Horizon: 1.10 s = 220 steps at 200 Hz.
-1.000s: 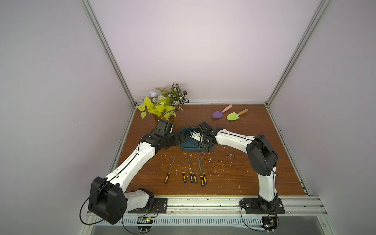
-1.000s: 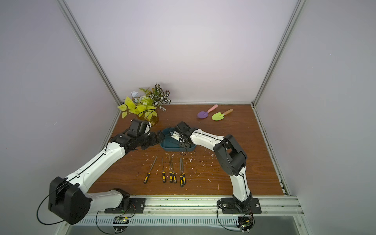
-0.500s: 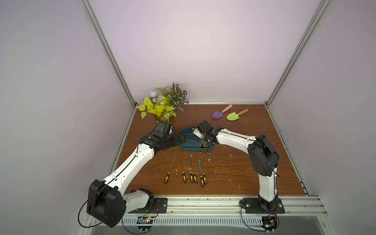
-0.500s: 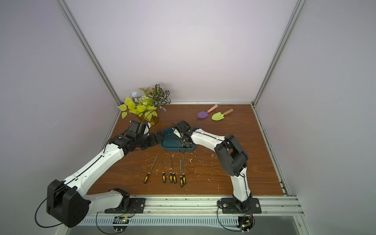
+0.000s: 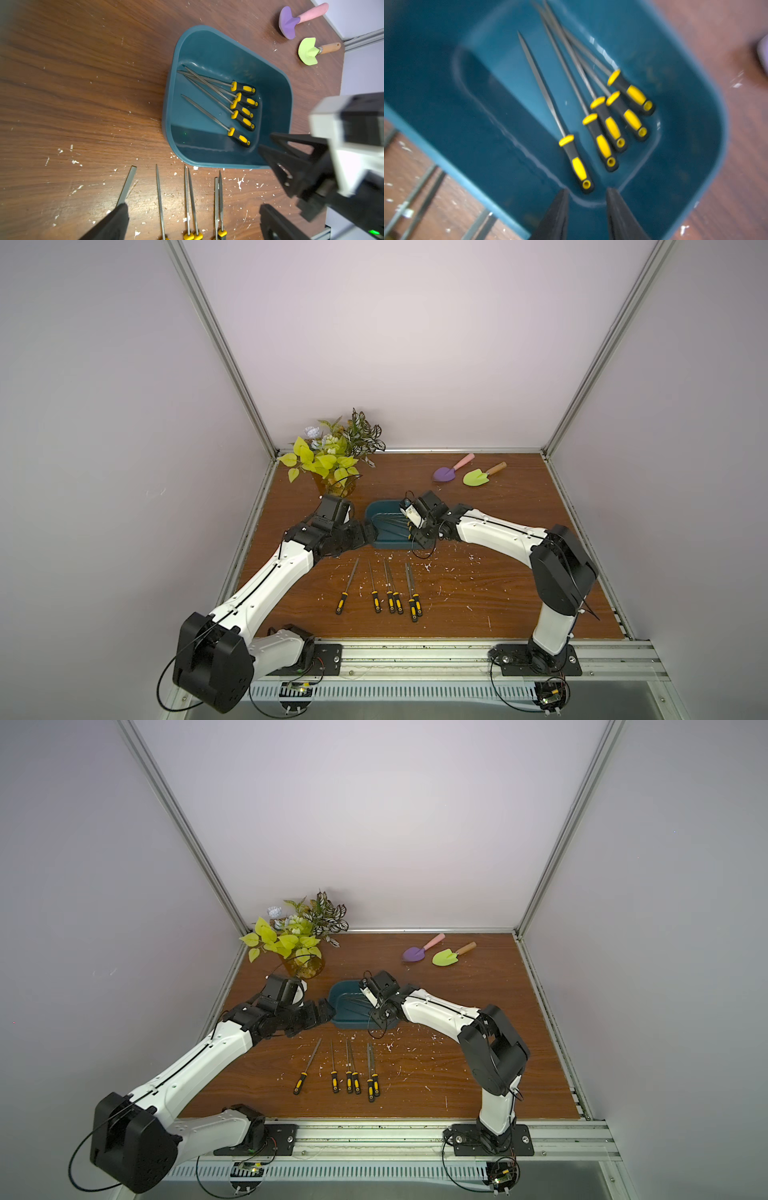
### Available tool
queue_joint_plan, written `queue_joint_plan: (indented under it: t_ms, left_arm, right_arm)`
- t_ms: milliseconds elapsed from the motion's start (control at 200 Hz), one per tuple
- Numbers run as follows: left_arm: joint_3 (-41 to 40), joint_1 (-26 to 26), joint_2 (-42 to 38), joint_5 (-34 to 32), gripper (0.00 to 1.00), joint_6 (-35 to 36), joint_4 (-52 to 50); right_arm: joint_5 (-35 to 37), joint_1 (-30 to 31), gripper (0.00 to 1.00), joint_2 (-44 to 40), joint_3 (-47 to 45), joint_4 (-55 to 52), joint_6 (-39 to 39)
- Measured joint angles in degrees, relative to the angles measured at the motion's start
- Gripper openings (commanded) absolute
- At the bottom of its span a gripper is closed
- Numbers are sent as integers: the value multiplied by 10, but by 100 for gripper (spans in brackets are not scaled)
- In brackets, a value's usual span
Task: Put the file tool into the storage box
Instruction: Place the file tool in the storage box.
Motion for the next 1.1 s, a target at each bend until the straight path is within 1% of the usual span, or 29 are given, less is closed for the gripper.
queue_joint_plan:
  t_ms: [200, 505, 791, 886, 966, 1021, 1101]
  left_arm:
    - [-3, 0, -16, 3, 100, -1, 0]
    - [-3, 0, -13, 5, 100, -1, 0]
    - [-3, 0, -7, 5, 100, -1, 0]
    - [-3, 0, -3, 6, 100, 0, 0]
    - [-3, 0, 1, 6, 100, 0, 0]
    - [-3, 0, 3, 6, 100, 0, 0]
    - [-3, 0, 6, 7, 100, 0, 0]
  right_arm:
    - [-1, -1, 37, 35, 7, 5, -3]
    - [14, -13, 37, 99, 71, -7, -22]
    - [48, -20, 38, 106, 129, -26, -37]
    - [51, -21, 38, 99, 140, -31, -33]
    - [49, -21, 39, 76, 133, -38, -16]
    - [48, -20, 40, 45, 116, -39, 5]
    - [38, -17, 42, -20, 70, -33, 47]
